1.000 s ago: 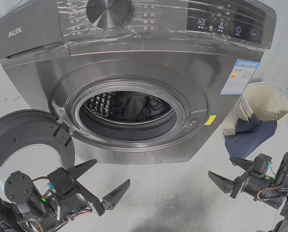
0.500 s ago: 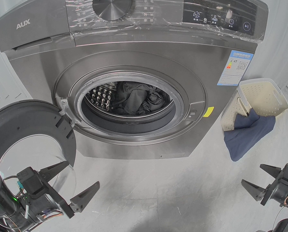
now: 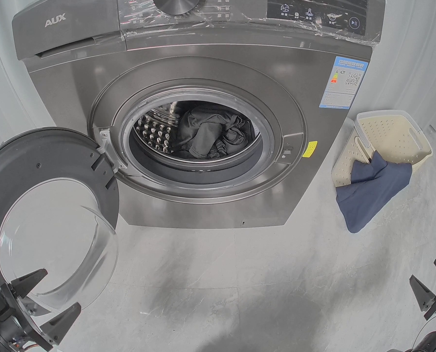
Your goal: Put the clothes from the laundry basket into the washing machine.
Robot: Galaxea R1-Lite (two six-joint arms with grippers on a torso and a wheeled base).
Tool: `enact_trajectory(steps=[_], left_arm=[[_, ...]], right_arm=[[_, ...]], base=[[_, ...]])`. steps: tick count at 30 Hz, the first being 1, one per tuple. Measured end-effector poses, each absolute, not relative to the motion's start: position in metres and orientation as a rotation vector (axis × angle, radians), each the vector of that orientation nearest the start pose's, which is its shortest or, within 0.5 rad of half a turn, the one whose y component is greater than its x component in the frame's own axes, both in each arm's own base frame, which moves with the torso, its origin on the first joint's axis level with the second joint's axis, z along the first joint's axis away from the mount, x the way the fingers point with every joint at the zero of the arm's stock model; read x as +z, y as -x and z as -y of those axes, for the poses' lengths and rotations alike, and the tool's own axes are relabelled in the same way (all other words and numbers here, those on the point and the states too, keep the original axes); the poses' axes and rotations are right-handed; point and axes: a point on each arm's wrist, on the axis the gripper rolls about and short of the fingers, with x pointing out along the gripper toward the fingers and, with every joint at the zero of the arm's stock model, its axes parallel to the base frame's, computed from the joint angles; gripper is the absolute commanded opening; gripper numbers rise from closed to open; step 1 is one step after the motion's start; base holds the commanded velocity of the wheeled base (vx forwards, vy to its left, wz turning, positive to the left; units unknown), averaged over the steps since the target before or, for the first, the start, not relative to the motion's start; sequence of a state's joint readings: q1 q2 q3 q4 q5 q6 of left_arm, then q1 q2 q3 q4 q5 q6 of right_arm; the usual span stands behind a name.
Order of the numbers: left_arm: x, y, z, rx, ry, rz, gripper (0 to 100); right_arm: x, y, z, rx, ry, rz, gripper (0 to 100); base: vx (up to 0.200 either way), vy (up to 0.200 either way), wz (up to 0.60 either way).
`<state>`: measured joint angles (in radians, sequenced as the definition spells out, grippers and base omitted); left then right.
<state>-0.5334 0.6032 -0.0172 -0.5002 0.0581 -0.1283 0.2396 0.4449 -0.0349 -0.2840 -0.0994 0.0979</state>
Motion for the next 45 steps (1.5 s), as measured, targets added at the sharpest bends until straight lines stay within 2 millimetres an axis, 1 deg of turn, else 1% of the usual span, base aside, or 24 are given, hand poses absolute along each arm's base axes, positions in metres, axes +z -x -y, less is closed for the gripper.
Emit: enact_trajectory(steps=[4, 8, 10, 13, 20, 23, 25, 28, 32, 37, 42, 45], left_arm=[[0.115, -0.017, 0.008, -0.438, 0.104, -0.113, 100], [0.099, -0.001, 0.002, -0.366, 0.108, -0.13, 100], [0.094, 0.005, 0.0, -0.333, 0.114, -0.122, 100], [0.092, 0.01, -0.002, -0.255, 0.123, -0.072, 100], [0.09, 0.015, -0.003, -0.123, 0.106, -0.019, 100], [0.089, 0.018, -0.001, -0.086, 0.09, 0.006, 100], [0.088, 0.019, 0.0, -0.072, 0.072, 0.02, 100], [0.087, 0.021, 0.001, -0.067, 0.001, 0.035, 100], [0.085, 0.022, 0.002, -0.075, -0.078, 0.041, 100], [0.083, 0.023, 0.002, -0.065, -0.058, 0.032, 100], [0.081, 0.023, 0.0, 0.004, 0.02, 0.004, 100], [0.08, 0.023, 0.0, 0.009, 0.004, 0.002, 100]], right_arm=[[0.111, -0.007, 0.001, 0.096, -0.083, -0.089, 100], [0.103, 0.003, 0.003, 0.051, -0.091, -0.05, 100], [0.099, 0.007, 0.004, 0.027, -0.094, -0.042, 100], [0.093, 0.011, 0.005, -0.033, -0.096, -0.036, 100], [0.089, 0.016, 0.004, -0.121, -0.055, -0.01, 100], [0.087, 0.018, 0.003, -0.089, -0.041, -0.003, 100], [0.085, 0.019, 0.001, -0.046, -0.029, -0.009, 100], [0.083, 0.021, 0.0, 0.022, -0.009, -0.011, 100], [0.081, 0.022, -0.001, 0.015, 0.001, -0.007, 100], [0.081, 0.023, 0.0, -0.001, -0.007, 0.0, 100], [0.081, 0.023, 0.0, 0.0, 0.0, 0.003, 100], [0.081, 0.023, 0.0, 0.002, 0.001, 0.004, 100]], base=[[0.0, 0.0, 0.0], [0.0, 0.0, 0.0], [0.0, 0.0, 0.0], [0.0, -0.067, 0.0], [0.0, -0.2, 0.0], [0.0, -0.2, 0.0], [0.0, 0.0, 0.0], [0.0, 0.0, 0.0], [0.0, 0.0, 0.0], [0.0, -0.2, 0.0], [0.0, -0.2, 0.0], [0.0, -0.2, 0.0]])
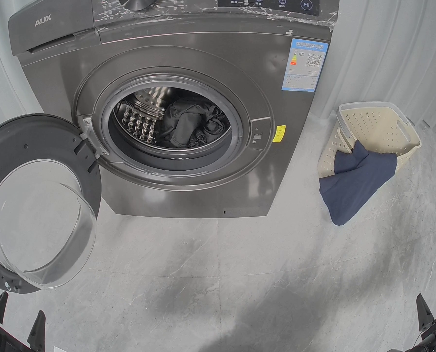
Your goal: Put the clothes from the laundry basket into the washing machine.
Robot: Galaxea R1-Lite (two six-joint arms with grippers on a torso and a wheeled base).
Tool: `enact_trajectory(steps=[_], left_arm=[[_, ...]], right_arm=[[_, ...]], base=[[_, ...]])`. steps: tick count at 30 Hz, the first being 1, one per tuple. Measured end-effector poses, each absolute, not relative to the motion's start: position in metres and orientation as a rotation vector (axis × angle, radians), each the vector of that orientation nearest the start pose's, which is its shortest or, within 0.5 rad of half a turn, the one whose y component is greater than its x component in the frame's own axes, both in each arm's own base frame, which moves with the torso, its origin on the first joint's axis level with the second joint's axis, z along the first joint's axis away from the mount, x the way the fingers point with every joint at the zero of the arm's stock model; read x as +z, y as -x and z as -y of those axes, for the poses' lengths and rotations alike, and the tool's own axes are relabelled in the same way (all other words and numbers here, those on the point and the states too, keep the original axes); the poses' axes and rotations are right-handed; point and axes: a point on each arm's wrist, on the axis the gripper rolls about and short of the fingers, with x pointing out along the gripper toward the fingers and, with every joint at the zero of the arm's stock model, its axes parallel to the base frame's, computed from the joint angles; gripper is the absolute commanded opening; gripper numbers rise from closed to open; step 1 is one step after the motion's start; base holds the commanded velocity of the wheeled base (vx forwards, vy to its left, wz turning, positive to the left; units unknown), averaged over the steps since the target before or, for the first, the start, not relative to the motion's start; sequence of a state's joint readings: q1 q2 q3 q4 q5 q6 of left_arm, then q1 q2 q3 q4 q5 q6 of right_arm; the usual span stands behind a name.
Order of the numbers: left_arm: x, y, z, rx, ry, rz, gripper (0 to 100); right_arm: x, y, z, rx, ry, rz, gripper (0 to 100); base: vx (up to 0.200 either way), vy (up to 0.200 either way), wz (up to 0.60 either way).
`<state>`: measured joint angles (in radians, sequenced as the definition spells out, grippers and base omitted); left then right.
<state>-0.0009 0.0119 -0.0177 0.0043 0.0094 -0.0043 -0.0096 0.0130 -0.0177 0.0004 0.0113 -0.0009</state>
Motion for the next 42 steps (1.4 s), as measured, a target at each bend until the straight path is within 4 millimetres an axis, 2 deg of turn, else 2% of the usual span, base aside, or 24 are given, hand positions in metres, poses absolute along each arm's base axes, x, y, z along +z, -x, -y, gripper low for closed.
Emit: enact_trajectory(steps=[24, 29, 42], left_arm=[[0.08, 0.0232, -0.0001, 0.002, -0.007, 0.0, 100], [0.08, 0.0232, -0.0001, 0.0, -0.008, -0.001, 100], [0.08, 0.0231, -0.0002, 0.005, -0.004, -0.001, 100]], right_arm=[[0.0807, 0.0231, -0.0005, 0.003, 0.001, 0.005, 100], [0.0807, 0.0231, -0.0005, 0.002, 0.001, 0.005, 100], [0.0807, 0.0231, -0.0005, 0.002, 0.001, 0.004, 100]], base=[[0.0, -0.2, 0.0], [0.0, 0.0, 0.0], [0.0, -0.2, 0.0]])
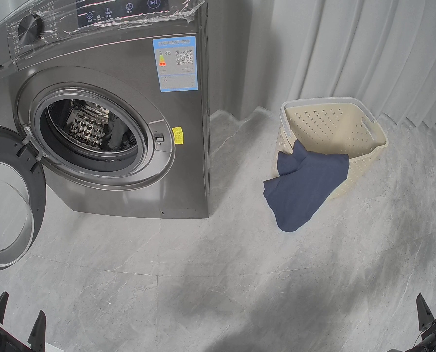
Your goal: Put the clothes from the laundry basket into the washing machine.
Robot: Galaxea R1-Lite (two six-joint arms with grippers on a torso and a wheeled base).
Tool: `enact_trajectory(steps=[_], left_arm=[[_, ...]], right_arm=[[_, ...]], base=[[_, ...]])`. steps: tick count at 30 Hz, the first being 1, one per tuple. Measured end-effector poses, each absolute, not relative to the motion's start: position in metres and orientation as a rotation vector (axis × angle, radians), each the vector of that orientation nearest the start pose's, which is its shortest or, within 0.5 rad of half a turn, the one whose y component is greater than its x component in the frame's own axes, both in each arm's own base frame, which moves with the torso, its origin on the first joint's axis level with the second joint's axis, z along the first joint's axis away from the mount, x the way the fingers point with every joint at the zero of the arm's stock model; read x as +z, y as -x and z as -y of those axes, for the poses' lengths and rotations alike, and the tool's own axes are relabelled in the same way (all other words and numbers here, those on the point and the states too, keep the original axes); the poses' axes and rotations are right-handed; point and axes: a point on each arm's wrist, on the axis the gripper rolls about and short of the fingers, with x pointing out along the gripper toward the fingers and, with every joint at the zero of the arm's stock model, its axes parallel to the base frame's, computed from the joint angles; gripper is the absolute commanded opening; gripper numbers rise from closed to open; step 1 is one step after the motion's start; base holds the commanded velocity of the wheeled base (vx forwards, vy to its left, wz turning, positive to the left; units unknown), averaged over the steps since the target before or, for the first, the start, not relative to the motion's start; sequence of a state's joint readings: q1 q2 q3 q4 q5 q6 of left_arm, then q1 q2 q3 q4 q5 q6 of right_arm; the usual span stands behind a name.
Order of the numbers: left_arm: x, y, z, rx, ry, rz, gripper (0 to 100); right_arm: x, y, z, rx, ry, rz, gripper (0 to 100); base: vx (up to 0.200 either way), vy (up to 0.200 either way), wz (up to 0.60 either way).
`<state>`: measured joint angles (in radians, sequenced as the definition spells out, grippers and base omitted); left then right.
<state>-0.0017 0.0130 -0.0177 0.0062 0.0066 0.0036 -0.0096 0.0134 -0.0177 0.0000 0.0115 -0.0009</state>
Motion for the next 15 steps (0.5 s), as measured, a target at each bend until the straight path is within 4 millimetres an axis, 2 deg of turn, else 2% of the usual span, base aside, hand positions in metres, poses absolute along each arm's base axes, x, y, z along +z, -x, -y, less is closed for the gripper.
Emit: enact_trajectory(steps=[2, 9, 15], left_arm=[[0.08, 0.0231, -0.0001, 0.002, 0.004, -0.002, 100], [0.0801, 0.0231, -0.0001, -0.003, 0.01, -0.002, 100], [0.0801, 0.023, -0.0001, -0.002, 0.023, -0.002, 100]], right_arm=[[0.0807, 0.0231, -0.0005, 0.002, 0.001, 0.004, 100], [0.0807, 0.023, -0.0005, 0.003, 0.001, 0.003, 100], [0.0807, 0.023, -0.0005, 0.002, 0.001, 0.003, 100]], base=[[0.0, -0.2, 0.0], [0.0, 0.0, 0.0], [0.2, 0.0, 0.0]])
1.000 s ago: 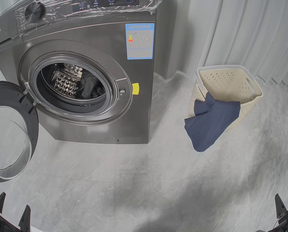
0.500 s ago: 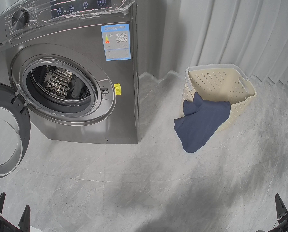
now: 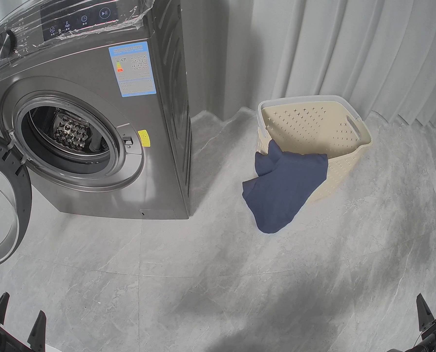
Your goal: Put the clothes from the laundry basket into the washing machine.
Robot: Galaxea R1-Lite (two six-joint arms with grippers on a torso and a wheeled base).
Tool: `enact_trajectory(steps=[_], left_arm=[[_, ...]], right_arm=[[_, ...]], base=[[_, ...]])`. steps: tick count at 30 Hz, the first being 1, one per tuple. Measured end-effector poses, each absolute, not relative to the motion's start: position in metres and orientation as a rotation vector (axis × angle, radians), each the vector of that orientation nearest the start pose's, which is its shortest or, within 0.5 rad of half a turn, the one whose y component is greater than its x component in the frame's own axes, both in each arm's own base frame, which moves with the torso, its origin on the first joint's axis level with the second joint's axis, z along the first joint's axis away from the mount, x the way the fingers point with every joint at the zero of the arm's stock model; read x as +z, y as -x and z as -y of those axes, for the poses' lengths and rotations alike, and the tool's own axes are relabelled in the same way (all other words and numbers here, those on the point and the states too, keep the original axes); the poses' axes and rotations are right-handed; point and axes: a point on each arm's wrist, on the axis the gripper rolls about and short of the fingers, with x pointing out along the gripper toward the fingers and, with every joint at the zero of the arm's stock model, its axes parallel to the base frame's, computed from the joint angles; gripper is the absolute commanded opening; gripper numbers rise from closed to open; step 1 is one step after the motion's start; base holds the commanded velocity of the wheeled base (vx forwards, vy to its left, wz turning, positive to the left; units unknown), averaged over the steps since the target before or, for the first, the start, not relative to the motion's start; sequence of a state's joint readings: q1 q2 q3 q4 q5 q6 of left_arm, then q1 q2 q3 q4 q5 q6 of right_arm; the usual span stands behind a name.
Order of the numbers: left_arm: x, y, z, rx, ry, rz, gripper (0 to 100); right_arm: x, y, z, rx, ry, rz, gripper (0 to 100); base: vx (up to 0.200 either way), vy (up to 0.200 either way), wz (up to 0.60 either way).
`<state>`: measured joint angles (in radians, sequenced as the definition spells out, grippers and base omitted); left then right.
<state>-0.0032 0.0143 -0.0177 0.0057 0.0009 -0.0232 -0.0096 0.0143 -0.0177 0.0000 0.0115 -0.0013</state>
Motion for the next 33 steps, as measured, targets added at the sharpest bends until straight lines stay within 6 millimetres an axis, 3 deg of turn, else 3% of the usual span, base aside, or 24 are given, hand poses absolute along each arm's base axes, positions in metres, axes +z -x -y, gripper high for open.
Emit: enact_trajectory(steps=[12, 30, 33], left_arm=[[0.0801, 0.023, -0.0003, 0.006, 0.032, -0.003, 100], [0.0802, 0.0229, 0.0, -0.007, 0.018, -0.003, 100], [0.0802, 0.0229, 0.0, -0.007, 0.017, -0.003, 100]], right_arm=[[0.0807, 0.023, -0.0005, 0.002, 0.001, 0.003, 100], [0.0807, 0.0229, -0.0005, 0.003, 0.001, 0.002, 100], [0.0807, 0.0229, -0.0005, 0.002, 0.001, 0.002, 100]], base=[[0.033, 0.0, 0.0], [0.0, -0.2, 0.0], [0.0, 0.0, 0.0]])
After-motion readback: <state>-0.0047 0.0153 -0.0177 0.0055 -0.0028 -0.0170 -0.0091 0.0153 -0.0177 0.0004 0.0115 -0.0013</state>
